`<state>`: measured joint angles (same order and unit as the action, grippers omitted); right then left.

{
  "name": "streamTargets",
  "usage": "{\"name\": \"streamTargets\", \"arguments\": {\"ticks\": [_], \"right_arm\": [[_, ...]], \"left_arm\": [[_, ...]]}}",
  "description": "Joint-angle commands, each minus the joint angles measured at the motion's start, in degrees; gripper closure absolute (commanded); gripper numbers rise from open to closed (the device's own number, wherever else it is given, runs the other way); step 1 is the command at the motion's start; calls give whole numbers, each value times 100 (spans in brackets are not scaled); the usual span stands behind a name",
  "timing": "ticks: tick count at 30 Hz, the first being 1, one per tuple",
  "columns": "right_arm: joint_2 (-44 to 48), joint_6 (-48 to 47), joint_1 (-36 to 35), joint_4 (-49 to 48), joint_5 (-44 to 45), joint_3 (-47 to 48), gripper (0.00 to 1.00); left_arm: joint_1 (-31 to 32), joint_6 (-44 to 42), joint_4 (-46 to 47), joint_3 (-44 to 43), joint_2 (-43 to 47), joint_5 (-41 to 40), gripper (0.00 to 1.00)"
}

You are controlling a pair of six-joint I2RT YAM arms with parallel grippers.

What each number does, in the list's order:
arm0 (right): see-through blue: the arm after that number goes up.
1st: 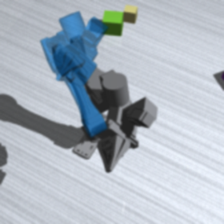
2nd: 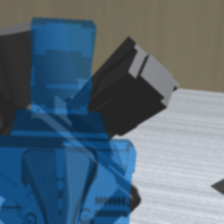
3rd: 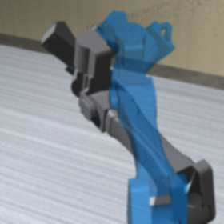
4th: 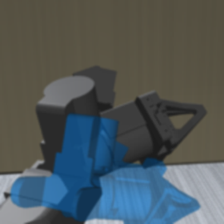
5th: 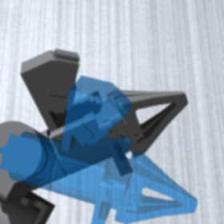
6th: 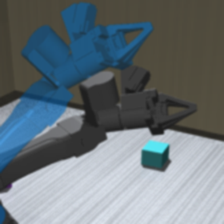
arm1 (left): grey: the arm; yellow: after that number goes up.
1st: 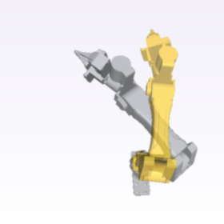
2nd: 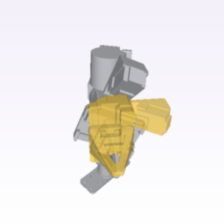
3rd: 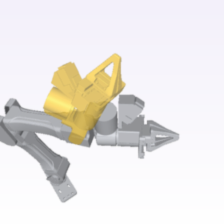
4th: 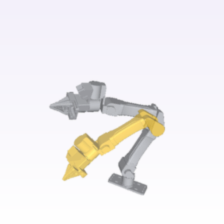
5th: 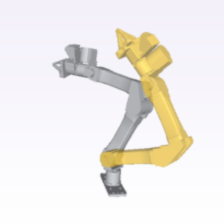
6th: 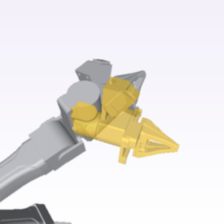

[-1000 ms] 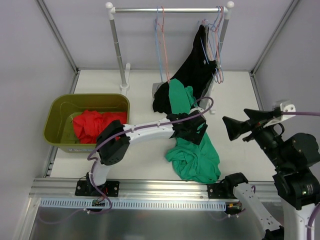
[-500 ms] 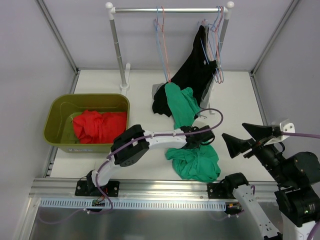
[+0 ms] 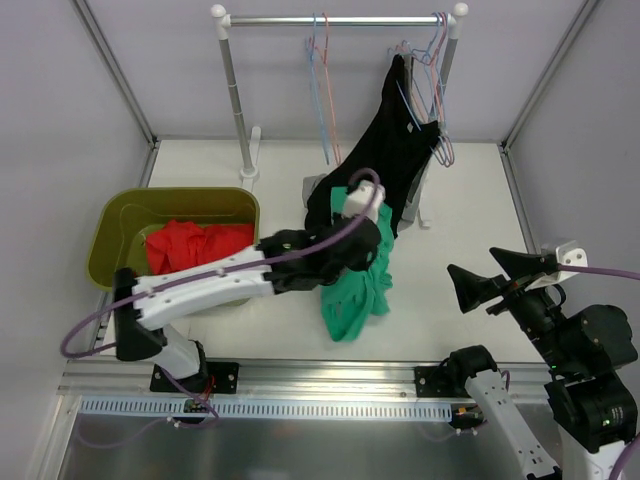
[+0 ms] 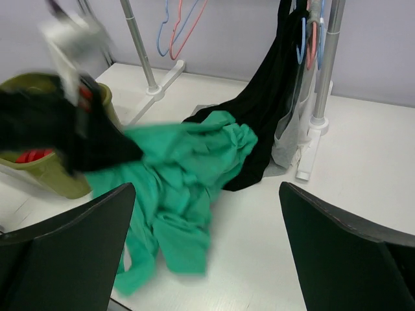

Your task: Remove the tank top from the hanger

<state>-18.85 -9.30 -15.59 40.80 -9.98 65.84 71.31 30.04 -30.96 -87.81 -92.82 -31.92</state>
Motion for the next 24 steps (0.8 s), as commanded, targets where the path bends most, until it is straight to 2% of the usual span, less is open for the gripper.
{"name": "streamTargets", "arguments": {"ticks": [1, 6, 10, 13, 15, 18, 19, 24], "right_arm": [[13, -28, 13, -291, 119, 7, 1], [75, -37, 21, -274, 215, 16, 1], [92, -46, 21, -265, 224, 7, 0], [57, -28, 21, -283, 198, 25, 1], [31, -37, 21, -283, 180, 42, 1], [13, -19, 21, -318, 154, 43, 0], [13, -19, 21, -335, 128, 51, 1], [-22, 51, 21, -423, 22, 69, 1]], "left_arm": [[23, -893, -287, -561, 877, -1043, 100], [23, -1333, -612, -1404, 1414, -1929, 100], [15, -2017, -683, -2221, 1766, -2719, 100], [23, -2623, -657, -3142, 1776, -3431, 100], [-11, -2880, -639, -3434, 1767, -3793, 100], [-502, -3127, -631, -3647, 1854, -3848, 100], [-948, -3136, -639, -3629, 1933, -3787, 100], [-2427, -2822, -648, -2857, 2101, -3506, 100]]}}
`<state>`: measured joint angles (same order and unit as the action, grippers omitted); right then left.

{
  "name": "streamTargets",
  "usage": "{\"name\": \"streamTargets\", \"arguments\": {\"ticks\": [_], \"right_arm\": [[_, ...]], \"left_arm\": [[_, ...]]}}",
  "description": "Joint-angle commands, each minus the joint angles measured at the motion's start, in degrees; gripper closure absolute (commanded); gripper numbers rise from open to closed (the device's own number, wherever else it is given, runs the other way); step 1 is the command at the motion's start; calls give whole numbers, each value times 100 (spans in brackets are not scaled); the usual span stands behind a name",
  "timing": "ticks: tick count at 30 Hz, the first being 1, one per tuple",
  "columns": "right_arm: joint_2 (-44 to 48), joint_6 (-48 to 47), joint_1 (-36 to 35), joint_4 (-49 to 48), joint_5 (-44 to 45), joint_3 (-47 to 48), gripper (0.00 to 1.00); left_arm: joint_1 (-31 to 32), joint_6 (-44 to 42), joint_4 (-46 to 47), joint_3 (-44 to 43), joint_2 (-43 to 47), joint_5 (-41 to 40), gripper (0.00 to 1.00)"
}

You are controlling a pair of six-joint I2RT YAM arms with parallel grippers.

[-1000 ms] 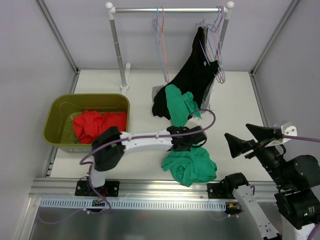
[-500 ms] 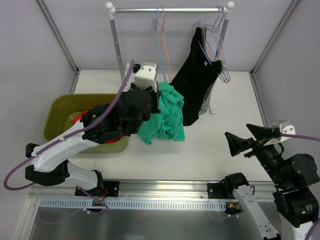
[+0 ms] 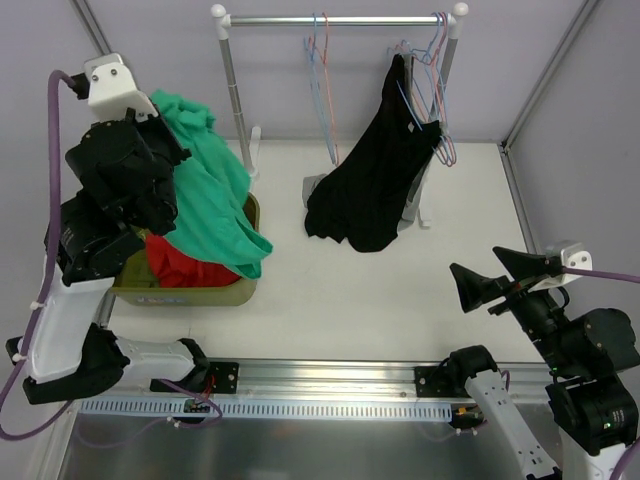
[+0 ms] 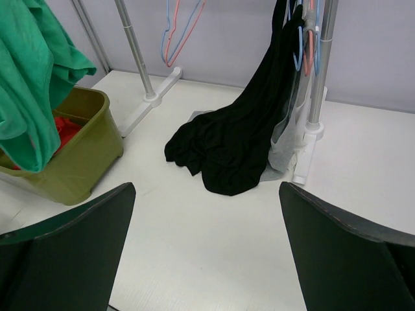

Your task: Remove the tank top from the hanger

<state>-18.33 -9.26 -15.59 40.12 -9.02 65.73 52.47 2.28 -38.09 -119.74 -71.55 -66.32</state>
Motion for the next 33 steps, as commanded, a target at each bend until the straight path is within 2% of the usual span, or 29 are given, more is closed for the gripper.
{"name": "streamTargets", "arguments": {"ticks": [1, 6, 8, 9, 13, 16, 19, 21, 24, 25, 26, 28, 29, 33], "right_arm": [[-92, 55, 21, -390, -100, 89, 1], [-311, 161, 21, -505, -302, 115, 1], [-347, 178, 21, -575, -390, 115, 0], [-347, 187, 21, -619, -399, 106, 1], [-338, 292, 21, -760, -478, -8, 1], [-478, 328, 13, -865, -566, -96, 1], [-706, 380, 21, -936, -645, -87, 1], [-996, 512, 21, -962, -698, -26, 1], [-1409, 741, 21, -1041, -768, 176, 0], [-1532, 750, 21, -1041, -803, 351, 1], [-1681, 759, 21, -1024, -847, 465, 0], [-2112, 715, 21, -1050, -952, 650, 1], [-2270, 680, 21, -1041, -944, 851, 1], [-3288, 434, 13, -1015, -349, 1476, 0]], "left_arm": [[-710, 174, 56, 520, 96, -30, 100], [-1518, 860, 3, 1804, 597, 189, 100], [-1844, 1098, -23, 2216, 747, 523, 100], [-2272, 1203, -67, 2349, 774, 716, 100], [-3504, 2230, -507, 3287, 835, 2514, 100], [-4234, 2750, -498, 3930, 748, 3228, 100], [-4971, 3084, -489, 4178, 477, 4423, 100], [-5176, 3251, -480, 4371, 327, 5108, 100], [-5203, 3515, -481, 4652, 141, 5261, 100], [-5307, 3585, -480, 4862, 132, 5331, 96], [-5413, 3630, -472, 4960, 124, 5436, 79], [-5580, 3665, -419, 5240, 36, 6031, 60], [-5694, 3665, -428, 5303, 1, 6165, 40], [-5704, 3316, -437, 5330, 210, 6464, 1]]}}
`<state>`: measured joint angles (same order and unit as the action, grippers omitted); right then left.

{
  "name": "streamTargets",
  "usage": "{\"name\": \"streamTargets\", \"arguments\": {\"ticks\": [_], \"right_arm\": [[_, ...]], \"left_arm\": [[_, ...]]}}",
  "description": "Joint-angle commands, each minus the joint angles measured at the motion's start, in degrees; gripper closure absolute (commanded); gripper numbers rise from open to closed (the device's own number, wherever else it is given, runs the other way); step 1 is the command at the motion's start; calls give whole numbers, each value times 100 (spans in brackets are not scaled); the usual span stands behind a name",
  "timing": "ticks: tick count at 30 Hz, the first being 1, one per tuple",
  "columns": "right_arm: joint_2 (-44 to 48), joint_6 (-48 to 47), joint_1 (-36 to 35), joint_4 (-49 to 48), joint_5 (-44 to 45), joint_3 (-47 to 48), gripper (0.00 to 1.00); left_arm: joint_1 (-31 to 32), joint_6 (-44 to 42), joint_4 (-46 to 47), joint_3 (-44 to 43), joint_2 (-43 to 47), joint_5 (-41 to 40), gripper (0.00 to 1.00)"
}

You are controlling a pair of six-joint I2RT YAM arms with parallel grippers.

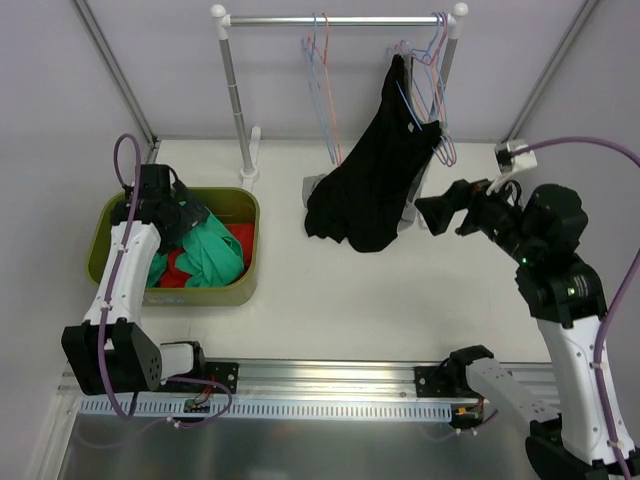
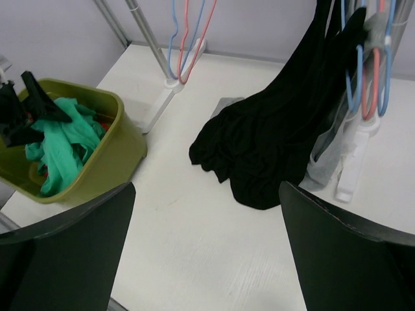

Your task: Remove the tank top from the hanger

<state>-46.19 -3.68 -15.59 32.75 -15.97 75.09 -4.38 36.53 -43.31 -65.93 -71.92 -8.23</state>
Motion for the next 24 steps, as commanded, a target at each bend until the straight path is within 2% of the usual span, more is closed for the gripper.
{"name": "streamTargets", "arguments": {"ticks": [1, 4, 5, 7, 8, 10, 15, 18, 20, 24], "right_arm": [[-679, -167, 21, -287, 453, 690, 0], [-1485, -465, 39, -234, 595, 1410, 1], [-1706, -562, 39, -208, 595, 1629, 0], [-2442, -886, 39, -24, 717, 2376, 1], [-2673, -1002, 48, 11, 787, 2622, 2], [-3365, -1300, 74, 38, 972, 3238, 6], [-4485, -1758, 153, 91, 1070, 4328, 27], [-4977, -1908, 153, 135, 1113, 4952, 36], [-5293, -1961, 188, 170, 1209, 5322, 37], [-5514, -1987, 294, 170, 1157, 5464, 39]], "left_arm": [[-10, -233, 95, -252, 527, 960, 1], [42, -1006, 86, -1023, 1064, 1752, 1], [95, -1225, 77, -1218, 1170, 2320, 1], [192, -1631, 77, -1535, 1547, 2929, 1], [210, -1702, 77, -1554, 1723, 3376, 1], [218, -1851, 94, -1441, 2268, 3678, 1], [219, -1755, 262, -713, 3402, 3477, 1], [219, -1729, 253, -335, 3684, 3626, 1], [219, -1694, 253, -158, 3773, 3740, 1], [219, -1694, 262, 351, 3983, 3820, 1]]}}
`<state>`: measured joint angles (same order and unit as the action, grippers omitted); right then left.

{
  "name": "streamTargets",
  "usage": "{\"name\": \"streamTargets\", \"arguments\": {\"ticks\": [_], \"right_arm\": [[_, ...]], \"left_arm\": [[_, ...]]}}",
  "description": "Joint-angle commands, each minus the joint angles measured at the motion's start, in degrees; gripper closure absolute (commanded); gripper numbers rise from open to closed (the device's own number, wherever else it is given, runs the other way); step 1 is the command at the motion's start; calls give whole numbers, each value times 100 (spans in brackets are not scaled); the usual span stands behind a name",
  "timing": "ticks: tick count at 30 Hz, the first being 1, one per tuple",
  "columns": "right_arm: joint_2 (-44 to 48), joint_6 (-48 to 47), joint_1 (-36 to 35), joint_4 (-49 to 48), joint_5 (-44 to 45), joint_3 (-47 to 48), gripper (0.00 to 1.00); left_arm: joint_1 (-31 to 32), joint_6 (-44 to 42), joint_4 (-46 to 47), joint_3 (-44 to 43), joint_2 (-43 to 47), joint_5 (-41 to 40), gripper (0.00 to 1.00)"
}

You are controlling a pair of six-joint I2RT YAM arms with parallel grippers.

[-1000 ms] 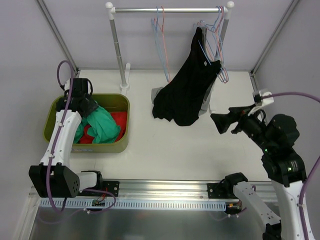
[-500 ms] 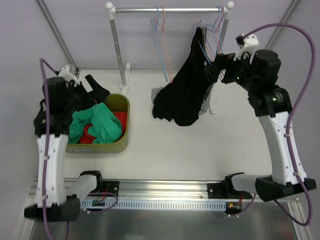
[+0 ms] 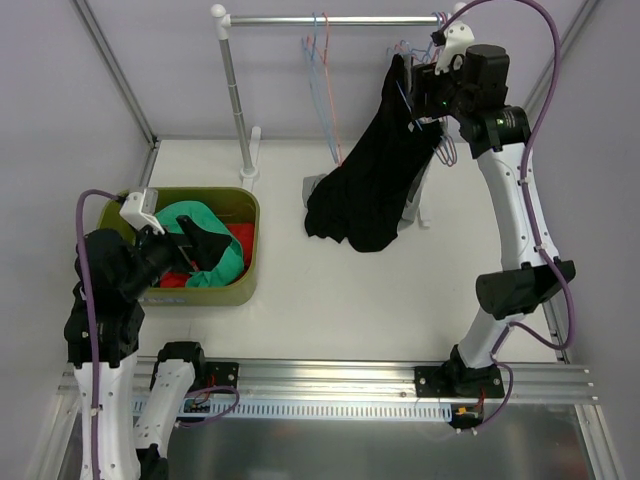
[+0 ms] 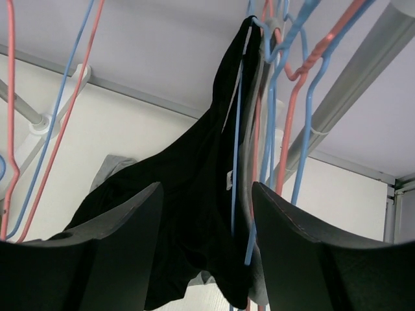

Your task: Remove the tank top from the hanger

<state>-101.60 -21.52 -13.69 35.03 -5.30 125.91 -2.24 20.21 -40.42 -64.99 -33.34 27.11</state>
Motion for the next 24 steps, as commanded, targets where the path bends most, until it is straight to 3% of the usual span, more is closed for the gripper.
{"name": "streamTargets", "arguments": {"ticks": [1, 17, 21, 24], "right_arm": [[9, -204, 112, -66, 82, 373, 39], [-96, -46, 402, -66, -172, 92, 42], [-105, 139, 464, -66, -786, 13, 52], [-97, 244, 464, -136, -1016, 4, 54]], "left_arm": [[4, -78, -36, 337, 152, 286, 1], [4, -149, 131, 1393, 425, 4, 1], [22, -175, 140, 1445, 443, -22, 1], [22, -175, 158, 1489, 443, -66, 1]]}}
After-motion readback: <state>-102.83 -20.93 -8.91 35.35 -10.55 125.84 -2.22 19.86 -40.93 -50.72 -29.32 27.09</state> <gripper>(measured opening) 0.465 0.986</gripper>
